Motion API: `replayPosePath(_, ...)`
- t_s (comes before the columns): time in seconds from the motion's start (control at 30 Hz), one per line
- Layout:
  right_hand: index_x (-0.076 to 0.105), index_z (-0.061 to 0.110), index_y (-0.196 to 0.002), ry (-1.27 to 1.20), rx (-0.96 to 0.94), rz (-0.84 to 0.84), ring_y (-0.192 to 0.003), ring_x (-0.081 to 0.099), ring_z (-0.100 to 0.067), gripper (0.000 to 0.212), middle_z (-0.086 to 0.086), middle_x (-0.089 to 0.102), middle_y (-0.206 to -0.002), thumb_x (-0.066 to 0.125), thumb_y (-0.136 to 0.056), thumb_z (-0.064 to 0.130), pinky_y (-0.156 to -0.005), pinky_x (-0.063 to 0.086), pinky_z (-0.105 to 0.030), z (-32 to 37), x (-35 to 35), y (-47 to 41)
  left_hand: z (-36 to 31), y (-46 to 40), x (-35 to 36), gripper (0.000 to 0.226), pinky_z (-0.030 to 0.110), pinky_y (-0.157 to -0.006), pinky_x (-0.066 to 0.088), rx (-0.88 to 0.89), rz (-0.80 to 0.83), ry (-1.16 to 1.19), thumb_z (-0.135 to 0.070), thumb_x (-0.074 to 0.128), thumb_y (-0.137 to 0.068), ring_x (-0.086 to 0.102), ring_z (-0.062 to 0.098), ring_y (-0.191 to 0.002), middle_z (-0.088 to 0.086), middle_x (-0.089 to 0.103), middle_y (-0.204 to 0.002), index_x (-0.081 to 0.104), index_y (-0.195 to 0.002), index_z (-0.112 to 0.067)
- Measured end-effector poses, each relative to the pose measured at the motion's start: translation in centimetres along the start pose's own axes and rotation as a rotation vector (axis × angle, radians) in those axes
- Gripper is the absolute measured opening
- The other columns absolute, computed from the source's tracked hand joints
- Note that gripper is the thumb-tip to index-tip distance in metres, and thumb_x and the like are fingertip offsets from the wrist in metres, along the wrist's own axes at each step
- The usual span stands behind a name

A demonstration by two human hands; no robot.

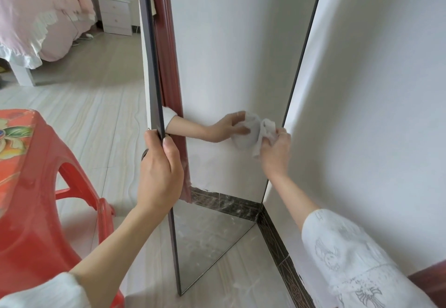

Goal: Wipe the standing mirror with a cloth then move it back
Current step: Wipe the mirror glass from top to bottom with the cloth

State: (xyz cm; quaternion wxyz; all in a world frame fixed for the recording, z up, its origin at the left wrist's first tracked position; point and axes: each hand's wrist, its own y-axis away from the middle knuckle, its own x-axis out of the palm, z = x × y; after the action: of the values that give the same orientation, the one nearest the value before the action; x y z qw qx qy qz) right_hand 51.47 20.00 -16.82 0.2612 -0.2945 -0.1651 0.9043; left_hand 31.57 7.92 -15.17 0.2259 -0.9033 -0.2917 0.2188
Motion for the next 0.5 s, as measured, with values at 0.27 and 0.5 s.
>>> replayPosePath(0.27, 0.06, -0.002, -0.097, -0.096, -0.309, -0.081, -0.096, 0.052, -0.033, 0.028, -0.005, 0.049, -0.099, 0.051, -0.073, -0.013, -0.079, 0.031, -0.015, 3.7, 0.8, 2.8, -0.2, 0.0, -0.1, 0.016, 0.03, -0.044, 0.022, 0.001, 0.029, 0.001, -0.03, 0.02, -0.094, 0.04, 0.012, -0.044, -0.001, 0.033, -0.05, 0.028, -0.088, -0.017)
replayPosePath(0.5, 0.068, 0.009, -0.078, 0.147, -0.588, 0.384, -0.09, 0.053, -0.025, 0.026, -0.009, 0.06, -0.093, 0.062, -0.069, -0.015, -0.076, 0.043, -0.02, -3.0, 2.3, 14.0, -0.5, -0.2, -0.6, 0.017, 0.035, -0.05, 0.032, -0.045, 0.105, 0.026, -0.025, 0.023, -0.099, 0.043, 0.024, -0.054, 0.005, 0.04, -0.06, 0.032, -0.091, -0.013)
